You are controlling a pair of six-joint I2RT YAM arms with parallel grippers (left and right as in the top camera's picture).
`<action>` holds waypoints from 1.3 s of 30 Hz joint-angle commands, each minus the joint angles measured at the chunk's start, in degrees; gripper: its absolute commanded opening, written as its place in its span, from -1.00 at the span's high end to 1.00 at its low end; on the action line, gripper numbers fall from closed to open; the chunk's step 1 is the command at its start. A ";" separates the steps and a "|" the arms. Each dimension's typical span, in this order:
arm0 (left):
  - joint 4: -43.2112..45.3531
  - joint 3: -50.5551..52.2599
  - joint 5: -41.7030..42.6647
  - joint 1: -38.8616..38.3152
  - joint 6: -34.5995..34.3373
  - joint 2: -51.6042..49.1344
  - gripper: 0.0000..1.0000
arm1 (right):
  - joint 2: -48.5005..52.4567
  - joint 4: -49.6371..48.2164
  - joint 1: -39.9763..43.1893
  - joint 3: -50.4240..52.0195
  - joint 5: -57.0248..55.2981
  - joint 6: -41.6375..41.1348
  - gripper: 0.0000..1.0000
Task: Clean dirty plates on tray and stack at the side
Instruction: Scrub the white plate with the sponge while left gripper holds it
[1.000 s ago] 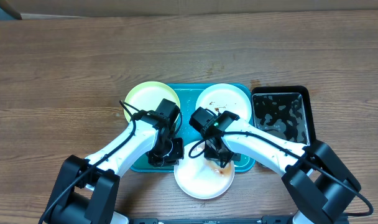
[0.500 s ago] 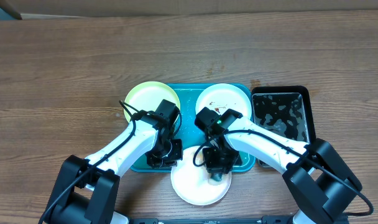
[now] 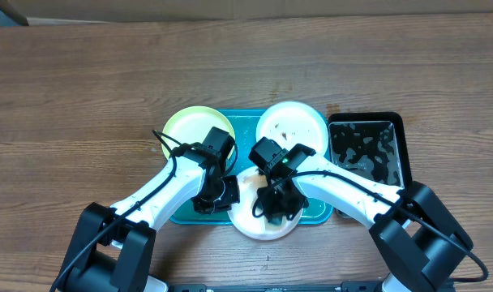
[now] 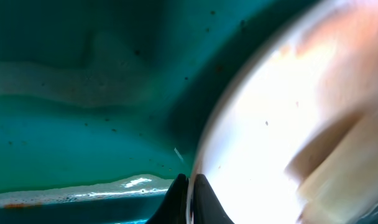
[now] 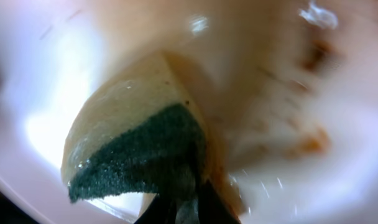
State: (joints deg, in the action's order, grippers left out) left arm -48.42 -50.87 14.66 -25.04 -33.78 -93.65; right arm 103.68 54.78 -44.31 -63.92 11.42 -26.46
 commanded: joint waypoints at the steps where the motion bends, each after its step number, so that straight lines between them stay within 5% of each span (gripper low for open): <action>1: -1.66 0.15 -3.56 0.26 -1.38 0.17 0.92 | 1.05 1.42 2.89 1.20 -21.70 -12.02 0.83; 8: -2.71 0.15 -4.55 0.26 -1.36 0.17 0.92 | 1.05 -5.97 7.28 1.20 -23.96 -7.48 0.83; 18: -2.75 0.15 -4.52 0.26 -0.92 0.17 0.92 | 1.07 -20.83 5.18 1.22 -10.82 -1.14 0.71; 27: -2.95 0.15 -4.11 0.26 1.66 0.17 0.92 | 1.11 -24.74 4.90 1.22 -2.71 5.77 0.78; 30: -3.32 0.15 -4.13 0.26 1.64 0.17 0.92 | 1.11 -24.63 4.90 1.31 -5.18 10.51 0.78; 35: -3.82 0.15 -4.13 0.26 1.64 0.17 0.92 | 1.11 -22.71 4.90 1.33 -19.91 6.43 0.80; 39: -3.87 0.15 -4.15 0.26 1.64 0.17 0.92 | 1.11 -19.21 4.90 1.33 -20.31 6.19 0.82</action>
State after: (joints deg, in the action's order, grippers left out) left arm -50.74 -51.75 11.38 -24.27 -34.50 -93.62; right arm 104.31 34.02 -39.68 -62.74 -2.96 -19.53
